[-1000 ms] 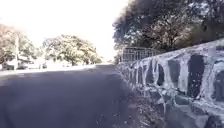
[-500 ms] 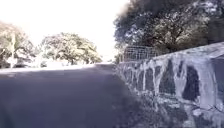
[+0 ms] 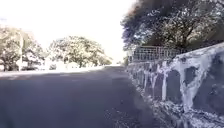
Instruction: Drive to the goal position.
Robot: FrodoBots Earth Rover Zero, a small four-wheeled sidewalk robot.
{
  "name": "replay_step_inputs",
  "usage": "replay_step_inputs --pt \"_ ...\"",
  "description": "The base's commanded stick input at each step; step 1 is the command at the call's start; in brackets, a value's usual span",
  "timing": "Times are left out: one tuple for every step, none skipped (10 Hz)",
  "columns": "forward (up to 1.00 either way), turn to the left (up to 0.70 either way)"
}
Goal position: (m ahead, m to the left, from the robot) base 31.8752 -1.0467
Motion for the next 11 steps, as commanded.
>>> replay_step_inputs --pt "1.00 0.25" --pt "1.00 0.14" --pt "1.00 0.03" --pt "1.00 0.00" --pt "1.00 0.00" --pt "1.00 -0.24" --pt "1.00 -0.12" --pt "1.00 0.00" --pt "1.00 0.00" --pt "1.00 0.00" --pt "1.00 0.00"
